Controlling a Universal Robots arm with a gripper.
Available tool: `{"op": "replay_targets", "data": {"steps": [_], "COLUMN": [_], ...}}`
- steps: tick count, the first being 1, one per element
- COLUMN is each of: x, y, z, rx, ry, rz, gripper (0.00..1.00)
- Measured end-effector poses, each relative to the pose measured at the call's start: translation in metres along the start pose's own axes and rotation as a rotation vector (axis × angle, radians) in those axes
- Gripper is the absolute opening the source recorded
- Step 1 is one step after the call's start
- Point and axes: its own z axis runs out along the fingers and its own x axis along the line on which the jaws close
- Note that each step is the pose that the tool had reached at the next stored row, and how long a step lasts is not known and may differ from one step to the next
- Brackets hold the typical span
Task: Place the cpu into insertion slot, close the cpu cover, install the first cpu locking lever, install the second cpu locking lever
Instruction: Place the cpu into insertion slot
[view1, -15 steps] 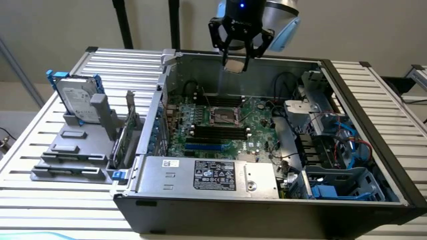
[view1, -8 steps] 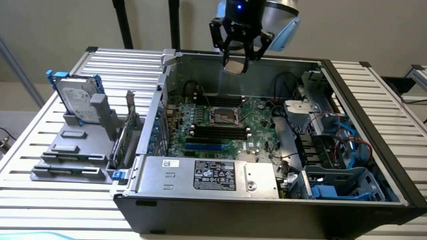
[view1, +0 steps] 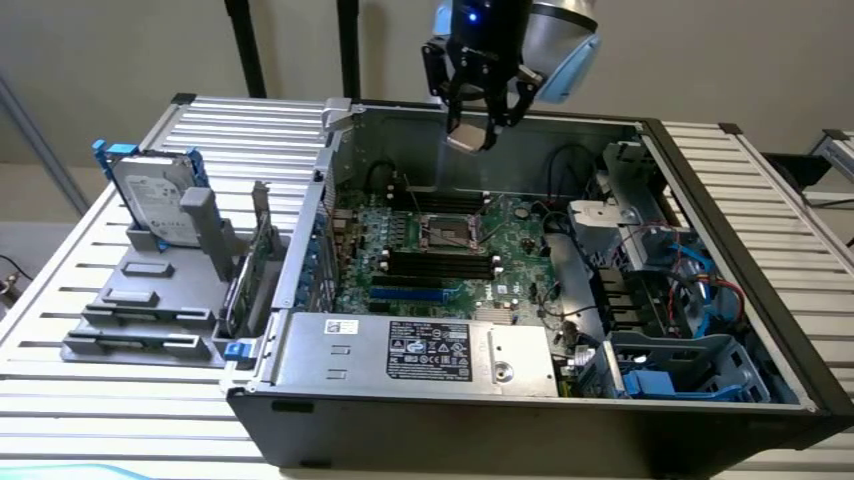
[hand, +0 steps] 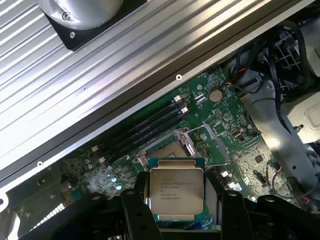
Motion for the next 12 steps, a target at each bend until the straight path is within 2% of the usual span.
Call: {"op": "replay_targets", "data": {"steps": [12], "x": [-0.0001], "y": [-0.0002], "z": [0.0058], "rx": [-0.0033], "ry": [-0.0095], "rz": [0.219], "gripper": [0.55]}}
